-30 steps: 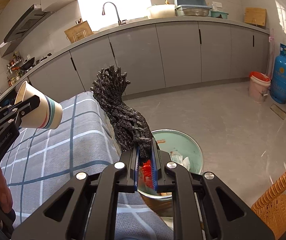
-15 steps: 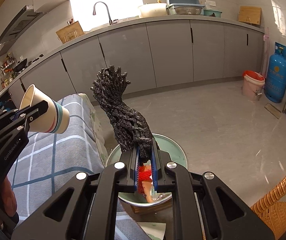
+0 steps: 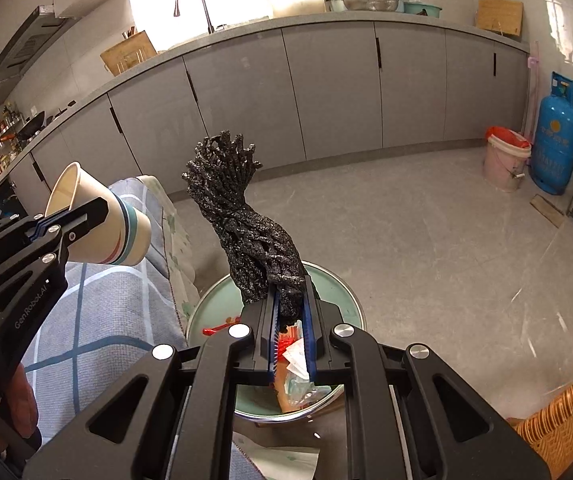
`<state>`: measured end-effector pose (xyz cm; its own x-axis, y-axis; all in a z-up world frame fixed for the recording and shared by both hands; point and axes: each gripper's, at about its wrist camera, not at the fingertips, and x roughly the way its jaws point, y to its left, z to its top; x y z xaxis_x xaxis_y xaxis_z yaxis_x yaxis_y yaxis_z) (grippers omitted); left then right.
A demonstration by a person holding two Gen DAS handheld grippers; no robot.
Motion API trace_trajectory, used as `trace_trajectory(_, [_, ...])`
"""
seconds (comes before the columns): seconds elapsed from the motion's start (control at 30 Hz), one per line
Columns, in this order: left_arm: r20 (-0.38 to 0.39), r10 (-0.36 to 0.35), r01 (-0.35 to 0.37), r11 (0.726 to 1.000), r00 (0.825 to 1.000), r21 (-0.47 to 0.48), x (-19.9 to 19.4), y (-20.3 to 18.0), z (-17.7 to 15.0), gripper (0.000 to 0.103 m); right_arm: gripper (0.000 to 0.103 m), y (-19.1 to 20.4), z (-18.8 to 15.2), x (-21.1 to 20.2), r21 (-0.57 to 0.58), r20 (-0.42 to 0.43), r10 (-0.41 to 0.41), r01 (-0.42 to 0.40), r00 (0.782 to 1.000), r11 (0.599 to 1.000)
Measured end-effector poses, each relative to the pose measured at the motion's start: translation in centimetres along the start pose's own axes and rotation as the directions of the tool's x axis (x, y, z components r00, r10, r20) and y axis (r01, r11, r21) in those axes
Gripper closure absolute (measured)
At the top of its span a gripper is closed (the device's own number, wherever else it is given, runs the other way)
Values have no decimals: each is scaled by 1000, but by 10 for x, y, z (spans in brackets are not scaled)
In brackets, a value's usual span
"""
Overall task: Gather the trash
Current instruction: 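Carry the cup with the left gripper while the right carries the glove to the basin, then open both grippers over the teal basin to drop the cup and glove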
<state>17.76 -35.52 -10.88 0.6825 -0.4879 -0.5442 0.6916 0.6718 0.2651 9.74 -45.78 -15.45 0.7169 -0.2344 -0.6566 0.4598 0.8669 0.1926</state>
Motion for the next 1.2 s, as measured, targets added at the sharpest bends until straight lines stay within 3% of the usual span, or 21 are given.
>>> trace_trajectory(0.43, [-35,-37,37,999,999,9,29,-10,-7,94,90,-5,2,41,-23,-26,-20,19,999,1000])
trace_trajectory(0.47, [-33,-34,34,999,999,9,30,-9,-7,82,88,-6,2,42,-24,-28,-17,16,999,1000])
trace_trajectory(0.5, [-29,-25,26,1000,999,10,31,-9,-7,63,87,-6,1,45,-28,-27,-12,11,1000,1000])
trace_trajectory(0.57, [-21,-14,14,1000,1000,7,30,-8,-9,49,74,-7,-2,49,-35,-14,-24,23,1000,999])
trace_trajectory(0.6, [-20,-13,13,1000,1000,6,30,-7,-9,49,64,-8,-3,49,-31,-12,-21,20,1000,999])
trace_trajectory(0.67, [-21,-4,5,1000,1000,7,30,-6,-11,42,63,-11,-6,51,-25,-11,-23,23,1000,999])
trace_trajectory(0.7, [-18,3,-3,1000,1000,5,28,-5,-12,35,53,-12,-10,50,-16,-6,-24,24,1000,1000])
trace_trajectory(0.73, [-14,10,-10,1000,1000,0,27,-3,-13,34,42,-13,-12,49,-11,-3,-24,24,1000,1000])
trace_trajectory(0.9, [1,34,-34,999,999,-13,9,10,-17,24,41,-14,-22,29,15,17,-24,23,1000,1000])
trace_trajectory(1.0, [17,57,-56,998,998,-20,-9,20,-21,19,34,-14,-24,7,46,49,-28,26,998,999])
trace_trajectory(1.2, [44,94,-91,993,995,-79,-49,44,-29,15,31,-4,-26,-26,63,92,-9,4,996,998])
